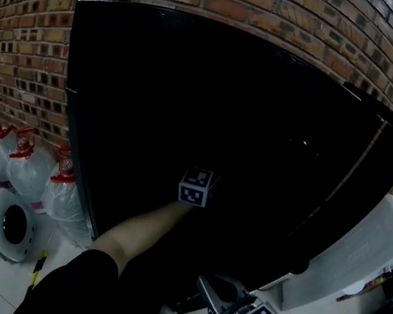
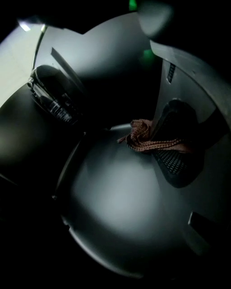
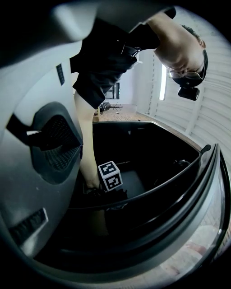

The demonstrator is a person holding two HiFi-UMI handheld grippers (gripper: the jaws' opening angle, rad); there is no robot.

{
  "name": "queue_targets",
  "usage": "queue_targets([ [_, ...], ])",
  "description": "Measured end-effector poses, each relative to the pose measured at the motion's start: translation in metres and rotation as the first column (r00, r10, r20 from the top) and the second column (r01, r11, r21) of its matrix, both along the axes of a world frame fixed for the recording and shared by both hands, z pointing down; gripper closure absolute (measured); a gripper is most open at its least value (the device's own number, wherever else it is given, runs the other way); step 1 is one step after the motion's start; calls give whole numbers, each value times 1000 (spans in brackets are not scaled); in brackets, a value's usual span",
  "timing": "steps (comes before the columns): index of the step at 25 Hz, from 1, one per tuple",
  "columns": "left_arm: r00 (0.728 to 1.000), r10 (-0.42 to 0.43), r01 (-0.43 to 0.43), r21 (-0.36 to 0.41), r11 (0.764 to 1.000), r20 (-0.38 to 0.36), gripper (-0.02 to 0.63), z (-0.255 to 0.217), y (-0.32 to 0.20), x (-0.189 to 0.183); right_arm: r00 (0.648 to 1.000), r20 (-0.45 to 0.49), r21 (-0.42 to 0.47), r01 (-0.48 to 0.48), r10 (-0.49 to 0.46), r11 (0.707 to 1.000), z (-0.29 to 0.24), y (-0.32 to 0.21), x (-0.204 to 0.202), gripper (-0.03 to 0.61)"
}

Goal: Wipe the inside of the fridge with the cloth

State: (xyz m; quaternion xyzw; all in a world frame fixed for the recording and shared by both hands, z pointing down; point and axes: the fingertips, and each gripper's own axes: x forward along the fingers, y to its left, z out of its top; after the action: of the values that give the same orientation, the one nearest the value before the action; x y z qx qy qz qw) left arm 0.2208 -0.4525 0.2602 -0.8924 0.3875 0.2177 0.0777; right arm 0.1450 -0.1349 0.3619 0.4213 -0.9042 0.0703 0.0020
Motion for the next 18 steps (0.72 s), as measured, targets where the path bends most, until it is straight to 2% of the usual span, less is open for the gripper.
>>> queue_targets([
  [5,993,-122,122,15,992,-11,566,-1,-5,-33,1000,-11,-5,9,-9,1000,0,-2,-5,575],
  [12,979,-204,204,-1,979,-1,566,1,-14,-67,999,-18,-7,33,-33,999,2,-3,-16,575],
  [18,950,-311,311,-27,950,18,566,6,-21,-103,998,-11,-3,60,-60,998,1,-1,-22,575],
])
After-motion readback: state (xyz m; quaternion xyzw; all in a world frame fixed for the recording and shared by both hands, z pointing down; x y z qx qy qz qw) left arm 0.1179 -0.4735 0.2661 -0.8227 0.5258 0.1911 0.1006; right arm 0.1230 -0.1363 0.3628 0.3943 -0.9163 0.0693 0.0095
